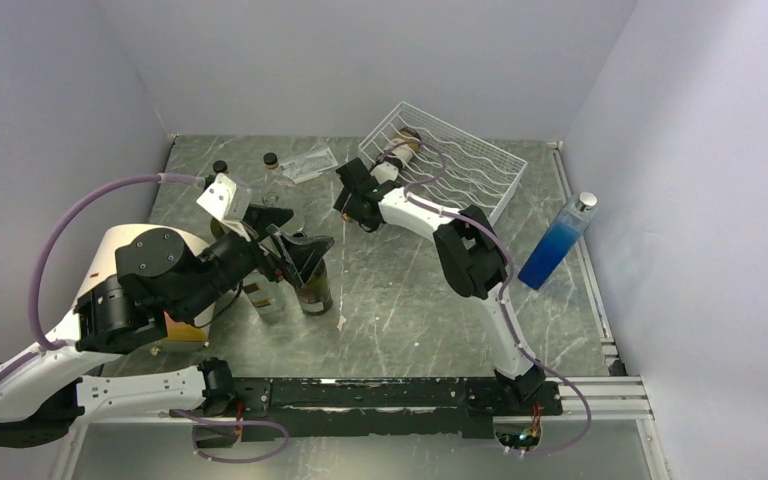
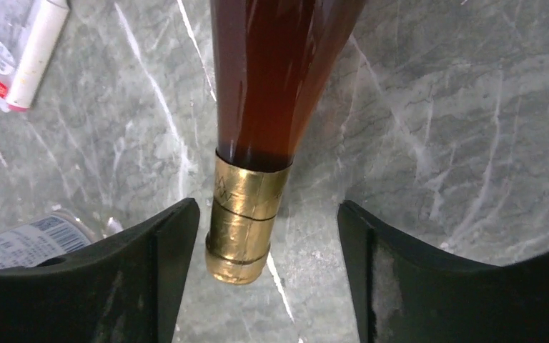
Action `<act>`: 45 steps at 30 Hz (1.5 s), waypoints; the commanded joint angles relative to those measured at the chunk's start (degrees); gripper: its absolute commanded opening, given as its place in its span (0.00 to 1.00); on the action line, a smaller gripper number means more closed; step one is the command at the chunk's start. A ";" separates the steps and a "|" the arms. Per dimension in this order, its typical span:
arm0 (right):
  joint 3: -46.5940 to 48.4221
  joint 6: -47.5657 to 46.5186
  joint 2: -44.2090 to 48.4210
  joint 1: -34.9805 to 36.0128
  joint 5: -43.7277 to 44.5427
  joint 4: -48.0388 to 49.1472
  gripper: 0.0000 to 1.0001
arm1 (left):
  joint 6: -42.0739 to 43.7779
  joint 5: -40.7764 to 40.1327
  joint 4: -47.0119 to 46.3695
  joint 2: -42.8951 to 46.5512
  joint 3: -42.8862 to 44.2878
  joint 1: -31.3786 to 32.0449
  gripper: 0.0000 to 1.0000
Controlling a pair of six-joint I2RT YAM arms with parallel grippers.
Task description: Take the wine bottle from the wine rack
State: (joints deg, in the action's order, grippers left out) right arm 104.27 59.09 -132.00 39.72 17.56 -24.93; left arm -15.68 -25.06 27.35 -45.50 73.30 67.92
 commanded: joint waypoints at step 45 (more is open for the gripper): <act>-44.29 -8.53 26.83 3.81 -9.98 17.71 0.00 | -1.83 4.61 -4.85 -7.57 0.27 -0.24 0.98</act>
State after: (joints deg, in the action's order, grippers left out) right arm 61.73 52.10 -104.22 42.39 11.86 -7.11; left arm -17.54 -20.34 24.03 -55.05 73.45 67.92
